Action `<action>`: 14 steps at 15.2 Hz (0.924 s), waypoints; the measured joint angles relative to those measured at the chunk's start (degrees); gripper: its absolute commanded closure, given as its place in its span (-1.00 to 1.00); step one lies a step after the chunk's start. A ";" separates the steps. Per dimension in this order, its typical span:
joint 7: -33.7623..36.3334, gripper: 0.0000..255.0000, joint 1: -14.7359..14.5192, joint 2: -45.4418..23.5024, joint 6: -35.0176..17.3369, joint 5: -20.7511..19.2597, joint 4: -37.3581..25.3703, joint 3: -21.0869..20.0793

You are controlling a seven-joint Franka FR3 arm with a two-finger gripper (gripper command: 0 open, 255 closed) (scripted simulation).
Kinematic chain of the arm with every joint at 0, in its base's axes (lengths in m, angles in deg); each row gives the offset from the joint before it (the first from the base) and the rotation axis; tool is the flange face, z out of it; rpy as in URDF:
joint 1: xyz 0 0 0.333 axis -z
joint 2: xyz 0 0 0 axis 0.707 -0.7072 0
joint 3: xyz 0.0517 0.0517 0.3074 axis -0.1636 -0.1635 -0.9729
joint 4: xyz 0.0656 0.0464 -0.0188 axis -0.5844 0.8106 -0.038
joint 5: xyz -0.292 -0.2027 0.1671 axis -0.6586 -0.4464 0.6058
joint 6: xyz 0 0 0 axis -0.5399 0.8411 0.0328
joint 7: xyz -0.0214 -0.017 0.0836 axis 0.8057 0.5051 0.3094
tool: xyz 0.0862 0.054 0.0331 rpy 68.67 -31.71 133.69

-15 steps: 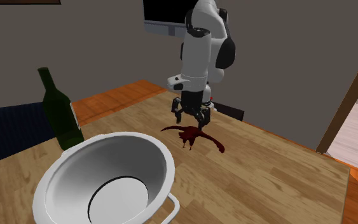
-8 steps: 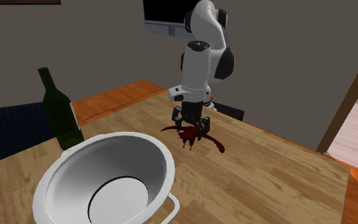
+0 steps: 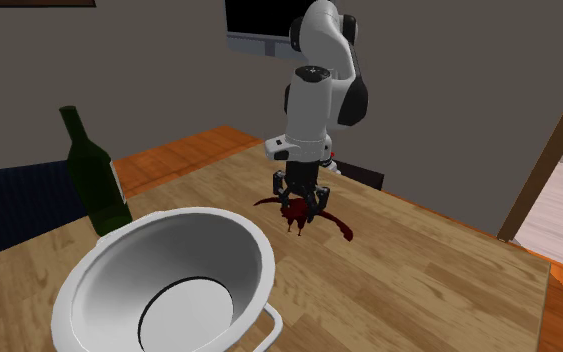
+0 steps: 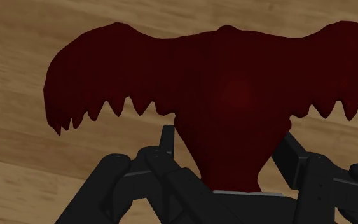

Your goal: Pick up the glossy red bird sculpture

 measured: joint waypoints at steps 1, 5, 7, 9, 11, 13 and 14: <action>0.00 1.00 0.00 0.01 -0.01 0.00 0.01 0.00; -0.19 1.00 0.05 0.33 0.79 0.18 -0.36 0.00; -0.38 1.00 0.07 0.60 2.16 0.36 -1.45 -0.01; -0.52 1.00 0.06 0.97 3.61 0.55 -2.56 -0.05; -0.72 1.00 0.09 1.42 5.03 0.77 -3.55 -0.06; -0.91 1.00 0.10 1.69 6.46 0.93 -4.74 -0.07; -0.90 1.00 0.06 1.66 7.32 0.94 -5.63 -0.10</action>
